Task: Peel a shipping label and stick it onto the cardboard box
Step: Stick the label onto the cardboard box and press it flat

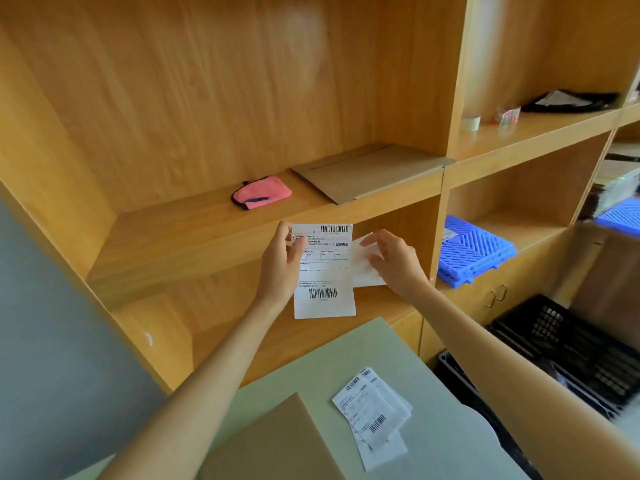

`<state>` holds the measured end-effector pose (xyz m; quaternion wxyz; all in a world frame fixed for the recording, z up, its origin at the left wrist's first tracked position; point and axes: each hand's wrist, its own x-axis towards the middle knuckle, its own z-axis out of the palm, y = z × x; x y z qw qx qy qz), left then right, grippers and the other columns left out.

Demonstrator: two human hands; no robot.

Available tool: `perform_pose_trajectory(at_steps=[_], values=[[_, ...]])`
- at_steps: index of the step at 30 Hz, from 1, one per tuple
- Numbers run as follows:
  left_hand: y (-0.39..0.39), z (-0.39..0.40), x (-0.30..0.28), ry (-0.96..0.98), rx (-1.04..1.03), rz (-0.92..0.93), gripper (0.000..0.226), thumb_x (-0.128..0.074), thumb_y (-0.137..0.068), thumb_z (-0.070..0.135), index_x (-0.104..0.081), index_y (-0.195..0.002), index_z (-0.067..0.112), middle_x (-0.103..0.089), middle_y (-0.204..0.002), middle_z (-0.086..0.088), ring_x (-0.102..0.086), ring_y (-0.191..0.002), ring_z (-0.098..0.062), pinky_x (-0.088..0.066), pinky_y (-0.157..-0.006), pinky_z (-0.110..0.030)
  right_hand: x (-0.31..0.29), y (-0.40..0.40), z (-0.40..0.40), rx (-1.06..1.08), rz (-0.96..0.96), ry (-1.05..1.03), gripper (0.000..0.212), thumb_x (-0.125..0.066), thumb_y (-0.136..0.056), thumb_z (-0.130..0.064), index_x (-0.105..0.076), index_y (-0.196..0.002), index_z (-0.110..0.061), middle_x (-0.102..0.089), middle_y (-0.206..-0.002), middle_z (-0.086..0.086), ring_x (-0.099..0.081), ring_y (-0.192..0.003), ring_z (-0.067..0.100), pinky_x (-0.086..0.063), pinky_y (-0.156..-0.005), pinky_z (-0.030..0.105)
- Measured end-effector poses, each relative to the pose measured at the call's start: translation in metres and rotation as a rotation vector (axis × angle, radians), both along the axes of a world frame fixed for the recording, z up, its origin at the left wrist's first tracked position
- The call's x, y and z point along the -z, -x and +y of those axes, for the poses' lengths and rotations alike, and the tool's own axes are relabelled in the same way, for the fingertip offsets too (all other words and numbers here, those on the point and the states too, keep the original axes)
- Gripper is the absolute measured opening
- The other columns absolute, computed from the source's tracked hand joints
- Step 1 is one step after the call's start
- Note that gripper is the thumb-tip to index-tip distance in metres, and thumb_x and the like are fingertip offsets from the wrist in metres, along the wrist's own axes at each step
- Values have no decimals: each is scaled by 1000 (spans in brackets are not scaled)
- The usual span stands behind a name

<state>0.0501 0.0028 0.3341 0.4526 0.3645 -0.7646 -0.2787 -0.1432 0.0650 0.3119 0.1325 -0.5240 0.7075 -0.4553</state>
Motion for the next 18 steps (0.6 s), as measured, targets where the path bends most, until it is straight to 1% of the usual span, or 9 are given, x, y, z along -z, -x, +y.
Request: perform_pose_trajectory(at_steps=[2,3,4,5,8,11,13,15,18], values=[[12,0,17,-33,17,-23,11,-48,-102,15,-46,-94,7,-53,-74,-5,-46,-61,-7,-38,-57,-26,15,13,4,21,2,-33,25,-54,-95,-2,-60,-113,-17,-52,-99,0,-50,-74,14,-36,-51,18],[17,1,26,-51,26,-30,11,-48,-102,17,-47,-96,7,-56,-79,-14,-50,-65,-18,-41,-59,-34,23,19,5,33,-3,-54,25,-54,-94,-2,-60,-113,-18,-52,-99,0,-50,-73,13,-35,-51,18],[22,0,34,-66,31,-34,11,-48,-102,17,-48,-97,7,-59,-85,-20,-54,-70,-29,-43,-60,-39,31,24,7,43,-9,-72,25,-54,-94,-2,-60,-112,-18,-52,-101,-1,-50,-75,13,-35,-52,18],[27,0,42,-75,35,-36,10,-49,-102,17,-49,-98,8,-60,-88,-21,-56,-74,-32,-45,-62,-42,39,29,9,47,-18,-86,24,-54,-94,-2,-60,-112,-18,-52,-101,-1,-50,-79,15,-36,-53,19],[42,2,63,-103,54,-52,9,-49,-102,17,-50,-100,8,-63,-91,-18,-56,-73,-24,-44,-63,-36,61,42,16,57,-37,-134,25,-53,-94,-2,-60,-111,-18,-51,-103,0,-50,-89,19,-36,-55,20],[55,2,84,-156,82,-68,10,-50,-101,16,-49,-99,6,-61,-91,-22,-54,-73,-28,-44,-64,-36,82,51,21,64,-45,-193,27,-52,-93,0,-59,-107,-21,-53,-103,0,-55,-92,23,-41,-59,23],[61,2,98,-173,89,-75,12,-49,-101,14,-48,-98,2,-59,-87,-21,-49,-71,-16,-40,-64,-29,94,55,24,55,-49,-227,28,-53,-91,1,-60,-106,-22,-57,-107,2,-57,-96,23,-46,-70,28],[67,4,109,-178,99,-85,11,-49,-101,13,-49,-97,2,-57,-84,-13,-47,-70,-8,-39,-64,-24,106,58,28,51,-54,-261,29,-54,-91,2,-61,-111,-18,-60,-116,6,-58,-103,24,-45,-76,29],[76,3,131,-208,117,-98,12,-49,-101,14,-49,-97,3,-59,-89,-21,-49,-74,-13,-42,-66,-33,123,63,33,40,-61,-302,33,-54,-90,3,-60,-116,-16,-60,-118,8,-56,-99,22,-45,-74,29]])
